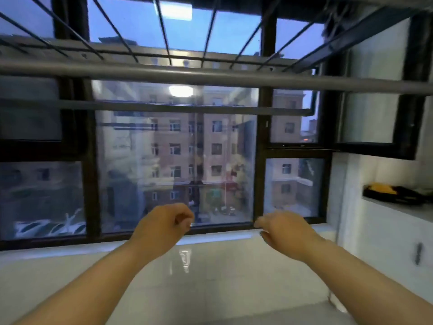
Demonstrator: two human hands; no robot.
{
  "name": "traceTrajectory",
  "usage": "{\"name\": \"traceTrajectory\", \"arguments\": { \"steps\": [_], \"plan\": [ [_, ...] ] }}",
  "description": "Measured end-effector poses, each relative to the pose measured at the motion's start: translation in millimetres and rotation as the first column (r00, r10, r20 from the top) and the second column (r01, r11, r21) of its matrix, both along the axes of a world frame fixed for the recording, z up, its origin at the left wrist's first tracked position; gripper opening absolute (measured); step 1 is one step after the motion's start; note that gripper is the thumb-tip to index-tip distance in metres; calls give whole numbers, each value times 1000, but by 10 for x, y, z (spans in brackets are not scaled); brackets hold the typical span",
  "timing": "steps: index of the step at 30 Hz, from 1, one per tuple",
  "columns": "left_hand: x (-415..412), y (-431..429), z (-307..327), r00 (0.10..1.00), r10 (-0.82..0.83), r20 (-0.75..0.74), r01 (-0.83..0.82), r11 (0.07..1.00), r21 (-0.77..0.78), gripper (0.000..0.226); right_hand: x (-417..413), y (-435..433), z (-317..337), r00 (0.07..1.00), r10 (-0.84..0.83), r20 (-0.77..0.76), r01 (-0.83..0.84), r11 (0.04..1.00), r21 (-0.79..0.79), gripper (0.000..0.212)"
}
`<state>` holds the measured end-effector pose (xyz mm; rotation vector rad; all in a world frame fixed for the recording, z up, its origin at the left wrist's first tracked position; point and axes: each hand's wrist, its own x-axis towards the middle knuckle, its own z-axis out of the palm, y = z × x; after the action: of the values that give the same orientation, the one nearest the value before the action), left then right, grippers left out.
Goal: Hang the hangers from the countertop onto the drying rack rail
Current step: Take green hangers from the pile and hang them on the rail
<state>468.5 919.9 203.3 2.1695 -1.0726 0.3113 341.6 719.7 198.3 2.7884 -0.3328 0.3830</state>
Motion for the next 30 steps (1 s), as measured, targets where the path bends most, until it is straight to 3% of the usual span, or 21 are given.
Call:
{"name": "traceTrajectory", "arguments": {
  "steps": [3, 7, 12, 16, 23, 30],
  "plan": [
    [-533, -975, -130, 983, -178, -44, 179, 984, 9, 24, -801, -768, -266, 984, -180, 10, 178, 980, 94, 35],
    [-1145, -2085, -480, 927, -333, -174, 339, 941, 5, 34, -1854, -1599, -546, 921, -389, -35, 386, 894, 228, 36],
    [-1928, -3258, -910, 819, -470, -329, 522, 848, 88, 34, -3009, -2258, -869, 772, -632, -69, 604, 695, 390, 35],
    [-2536, -4093, -1127, 750, -552, -364, 630, 765, 137, 34, -3770, -2620, -1139, 631, -769, -103, 714, 523, 466, 33],
    [-3324, -5586, -1486, 657, -636, -404, 734, 662, 152, 34, -4695, -3476, -1405, 429, -892, -141, 815, 315, 486, 32],
    [-3922, -7306, -1715, 632, -667, -394, 769, 606, 206, 20, -5147, -4789, -1571, 361, -930, -70, 806, 273, 525, 35]
  ]
}}
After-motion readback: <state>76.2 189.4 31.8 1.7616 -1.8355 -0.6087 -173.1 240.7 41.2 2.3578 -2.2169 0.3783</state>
